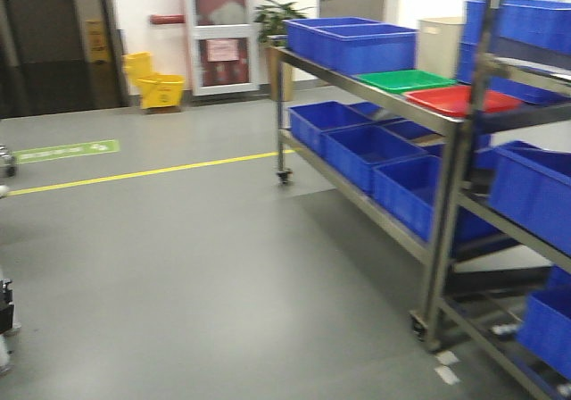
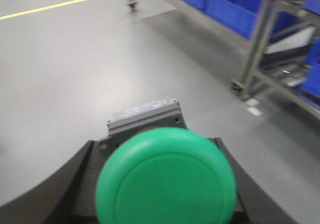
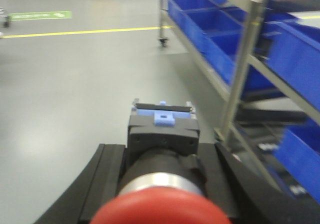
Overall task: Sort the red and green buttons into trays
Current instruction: 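Drive the base away from the table carrying both buttons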
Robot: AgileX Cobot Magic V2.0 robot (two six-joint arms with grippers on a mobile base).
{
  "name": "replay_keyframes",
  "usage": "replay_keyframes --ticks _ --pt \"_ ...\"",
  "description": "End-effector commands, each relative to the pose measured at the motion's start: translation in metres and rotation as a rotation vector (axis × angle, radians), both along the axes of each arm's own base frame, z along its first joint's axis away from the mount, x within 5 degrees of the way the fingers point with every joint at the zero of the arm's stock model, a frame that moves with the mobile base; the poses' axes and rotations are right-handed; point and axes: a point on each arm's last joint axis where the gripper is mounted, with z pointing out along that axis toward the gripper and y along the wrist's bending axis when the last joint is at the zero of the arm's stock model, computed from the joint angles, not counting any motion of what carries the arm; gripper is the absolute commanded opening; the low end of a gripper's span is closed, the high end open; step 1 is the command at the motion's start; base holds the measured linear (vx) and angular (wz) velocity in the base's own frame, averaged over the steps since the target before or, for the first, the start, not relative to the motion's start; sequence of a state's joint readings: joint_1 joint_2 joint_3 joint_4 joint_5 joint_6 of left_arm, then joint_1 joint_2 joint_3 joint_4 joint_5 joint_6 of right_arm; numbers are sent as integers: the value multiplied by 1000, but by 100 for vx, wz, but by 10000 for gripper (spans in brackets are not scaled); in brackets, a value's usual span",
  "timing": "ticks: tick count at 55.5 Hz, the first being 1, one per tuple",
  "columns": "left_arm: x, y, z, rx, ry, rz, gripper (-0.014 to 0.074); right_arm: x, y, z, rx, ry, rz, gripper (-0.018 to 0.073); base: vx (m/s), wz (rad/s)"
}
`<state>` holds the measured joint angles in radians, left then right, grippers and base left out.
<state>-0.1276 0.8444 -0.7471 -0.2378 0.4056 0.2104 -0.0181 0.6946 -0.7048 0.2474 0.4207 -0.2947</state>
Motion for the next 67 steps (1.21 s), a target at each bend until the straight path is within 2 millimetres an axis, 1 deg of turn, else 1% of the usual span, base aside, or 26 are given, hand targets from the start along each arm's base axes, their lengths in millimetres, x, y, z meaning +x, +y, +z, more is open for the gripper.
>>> replay_keyframes --ticks 1,18,34,50,67 --pt "0 0 19 -36 -115 14 -3 0 -2 19 2 -124 -25 -9 20 57" --pt "0 0 19 -36 -115 14 -3 0 -2 19 2 -124 -25 -9 21 53" --pt "0 0 19 -36 -115 14 -3 0 -2 19 2 -124 -25 -9 25 39" --pt "-1 0 19 -36 -116 14 -3 0 -2 19 2 -124 -25 -9 31 21" --pt "-1 0 19 -36 -116 14 -3 0 -2 19 2 -124 -25 -9 37 4"
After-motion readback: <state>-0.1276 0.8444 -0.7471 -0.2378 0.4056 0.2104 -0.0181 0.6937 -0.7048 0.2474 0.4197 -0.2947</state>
